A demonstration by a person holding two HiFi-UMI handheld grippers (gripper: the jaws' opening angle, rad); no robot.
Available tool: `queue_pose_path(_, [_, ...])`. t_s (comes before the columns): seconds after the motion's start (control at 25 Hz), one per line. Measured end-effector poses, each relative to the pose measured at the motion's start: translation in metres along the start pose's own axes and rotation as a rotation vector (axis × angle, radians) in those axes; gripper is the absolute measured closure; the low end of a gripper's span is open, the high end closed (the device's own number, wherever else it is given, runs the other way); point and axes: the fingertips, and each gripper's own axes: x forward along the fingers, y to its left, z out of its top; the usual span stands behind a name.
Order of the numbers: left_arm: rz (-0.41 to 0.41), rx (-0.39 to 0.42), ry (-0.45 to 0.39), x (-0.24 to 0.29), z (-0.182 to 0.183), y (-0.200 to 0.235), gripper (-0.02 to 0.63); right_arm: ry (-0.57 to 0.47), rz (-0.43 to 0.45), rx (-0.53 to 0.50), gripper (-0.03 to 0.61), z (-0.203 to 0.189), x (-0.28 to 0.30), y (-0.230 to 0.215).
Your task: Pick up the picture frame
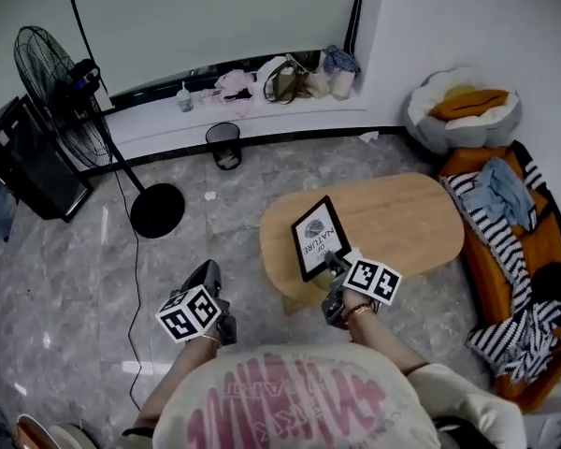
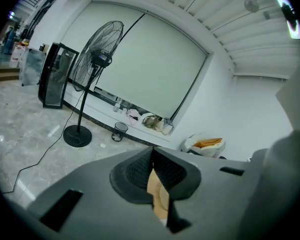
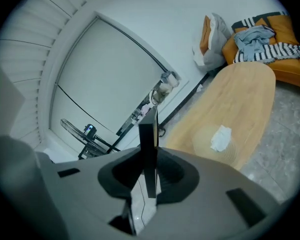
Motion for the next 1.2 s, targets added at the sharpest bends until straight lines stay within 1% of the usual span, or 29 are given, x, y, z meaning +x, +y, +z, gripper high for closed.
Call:
queue_pose_path(0.08, [-0.009, 0.002, -0.01, 0.001, 0.008, -0.006, 0.611, -0.024, 0.027, -0.021, 0.503, 0.009, -0.006, 0.015])
queue_pose_path(0.16, [-0.035, 0.008, -0.024, 0.001, 0.019, -0.014, 0.611, -0.05, 0.056, -0.042, 0.503, 0.018, -0.012, 0.032])
queue_pose_path(0.36, [-0.145, 0.031, -0.073, -0.003, 0.049, -0.041, 0.611, -0.112, 0.137, -0.085, 0.503, 0.035, -0.025, 0.078])
queue_pose_path(0.64, [-0.262, 0.098, -0.123, -0.019, 0.076, -0.079, 0.611, -0.219, 0.236, -0.166, 0.503, 0.054, -0.059, 0.132])
queue_pose_path(0.92, [-0.328, 0.135, -0.143, -0.051, 0.087, -0.091, 0.611, -0.273, 0.293, -0.165, 0.503, 0.042, -0.1, 0.167])
queue_pose_path(1.08, [-0.349, 0.152, -0.139, -0.075, 0.089, -0.085, 0.611, -0.297, 0.292, -0.185, 0.503, 0.024, -0.119, 0.185])
queue_pose_path(1.2, [-0.375, 0.172, -0.137, -0.098, 0.085, -0.081, 0.611, -0.313, 0.296, -0.18, 0.503, 0.006, -0.134, 0.195])
